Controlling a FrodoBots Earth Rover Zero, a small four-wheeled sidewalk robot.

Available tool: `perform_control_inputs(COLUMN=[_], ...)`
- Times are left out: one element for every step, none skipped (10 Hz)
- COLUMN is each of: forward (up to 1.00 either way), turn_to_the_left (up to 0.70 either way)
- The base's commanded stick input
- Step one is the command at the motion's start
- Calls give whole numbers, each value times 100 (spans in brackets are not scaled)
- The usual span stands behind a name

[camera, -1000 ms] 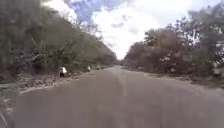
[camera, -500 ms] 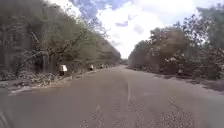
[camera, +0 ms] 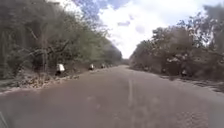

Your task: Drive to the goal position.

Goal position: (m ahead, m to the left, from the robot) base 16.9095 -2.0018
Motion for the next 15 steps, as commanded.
perform_control_inputs(forward=[70, 70, 70, 70, 70, 70, 70, 70, 70, 70, 70, 70, 70, 70, 70], turn_to_the_left=[0, 0, -29, -21, -13, -5, 0, 0, 0, 0, 0, 0, 0, 0, 0])
